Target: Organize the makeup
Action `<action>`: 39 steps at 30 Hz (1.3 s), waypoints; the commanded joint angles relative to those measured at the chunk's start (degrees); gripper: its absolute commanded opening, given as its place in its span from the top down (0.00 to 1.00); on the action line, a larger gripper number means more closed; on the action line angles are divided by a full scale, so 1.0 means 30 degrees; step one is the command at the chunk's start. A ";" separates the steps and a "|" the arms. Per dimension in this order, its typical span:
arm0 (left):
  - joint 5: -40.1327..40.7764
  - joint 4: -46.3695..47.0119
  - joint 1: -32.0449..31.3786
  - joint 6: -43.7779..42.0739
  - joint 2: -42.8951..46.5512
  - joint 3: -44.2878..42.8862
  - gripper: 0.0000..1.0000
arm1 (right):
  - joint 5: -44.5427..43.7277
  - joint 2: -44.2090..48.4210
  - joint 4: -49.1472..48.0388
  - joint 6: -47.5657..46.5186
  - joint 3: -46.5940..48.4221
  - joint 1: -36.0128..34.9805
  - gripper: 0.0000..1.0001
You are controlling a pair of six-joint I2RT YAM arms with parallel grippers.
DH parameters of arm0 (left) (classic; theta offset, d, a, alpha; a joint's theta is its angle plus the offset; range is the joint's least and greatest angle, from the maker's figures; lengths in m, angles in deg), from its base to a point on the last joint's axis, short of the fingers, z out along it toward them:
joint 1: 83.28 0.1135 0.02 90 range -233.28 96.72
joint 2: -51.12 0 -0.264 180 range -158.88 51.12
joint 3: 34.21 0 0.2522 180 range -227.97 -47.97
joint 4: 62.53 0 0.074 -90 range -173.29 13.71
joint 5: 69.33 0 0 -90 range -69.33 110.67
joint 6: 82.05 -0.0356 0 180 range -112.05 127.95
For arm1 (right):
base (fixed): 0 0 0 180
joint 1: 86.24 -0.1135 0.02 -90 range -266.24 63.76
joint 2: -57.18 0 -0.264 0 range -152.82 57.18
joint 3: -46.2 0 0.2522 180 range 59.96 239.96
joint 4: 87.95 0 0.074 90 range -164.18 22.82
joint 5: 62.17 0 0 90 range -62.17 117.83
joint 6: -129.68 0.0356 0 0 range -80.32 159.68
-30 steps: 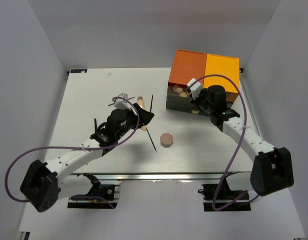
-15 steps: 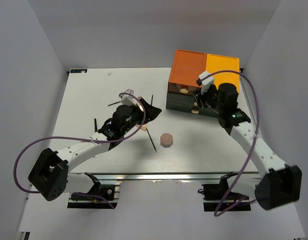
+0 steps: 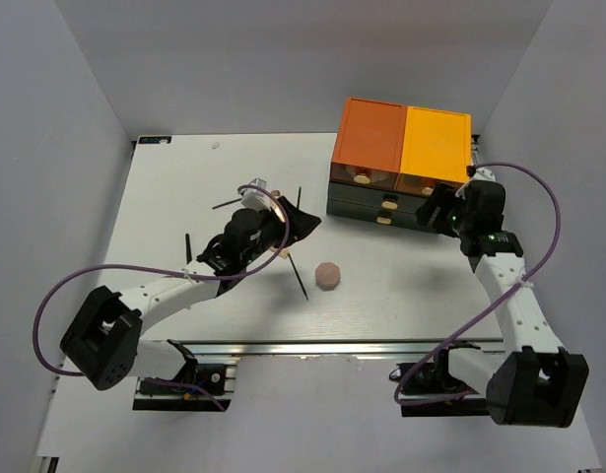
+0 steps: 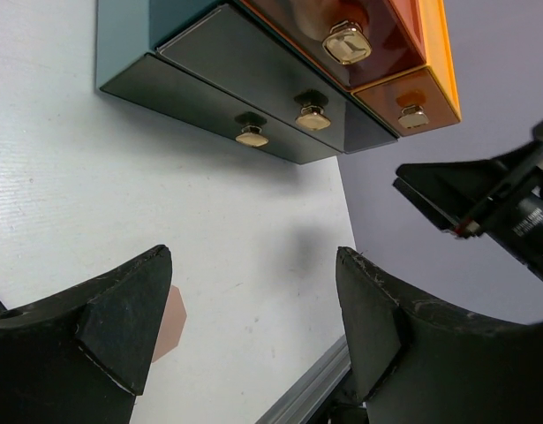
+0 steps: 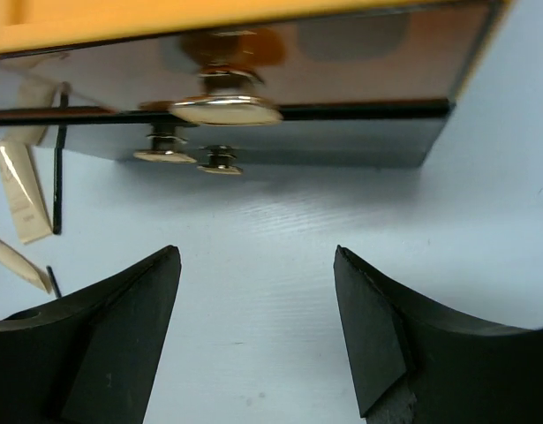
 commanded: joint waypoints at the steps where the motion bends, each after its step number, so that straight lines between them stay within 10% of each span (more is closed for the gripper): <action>1: -0.0757 0.0499 -0.0044 0.0040 0.0133 0.0041 0.16 | 0.0665 -0.0776 -0.0121 0.3124 0.0618 0.0920 0.22; 20: -0.0406 0.0616 -0.0044 0.0625 0.1130 0.1740 0.15 | 0.0873 -0.4704 -0.4986 0.4650 0.3082 0.1187 0.30; 29: -0.0116 0.0207 -0.0044 0.0333 0.1070 0.1652 0.16 | 0.1368 -0.4062 -0.5956 0.3568 0.2350 0.1187 0.79; 39: 0.1557 -0.0906 0.0014 -0.0311 0.1716 0.1448 0.15 | 0.3304 0.1352 -0.2502 0.3330 -0.1750 0.1187 0.83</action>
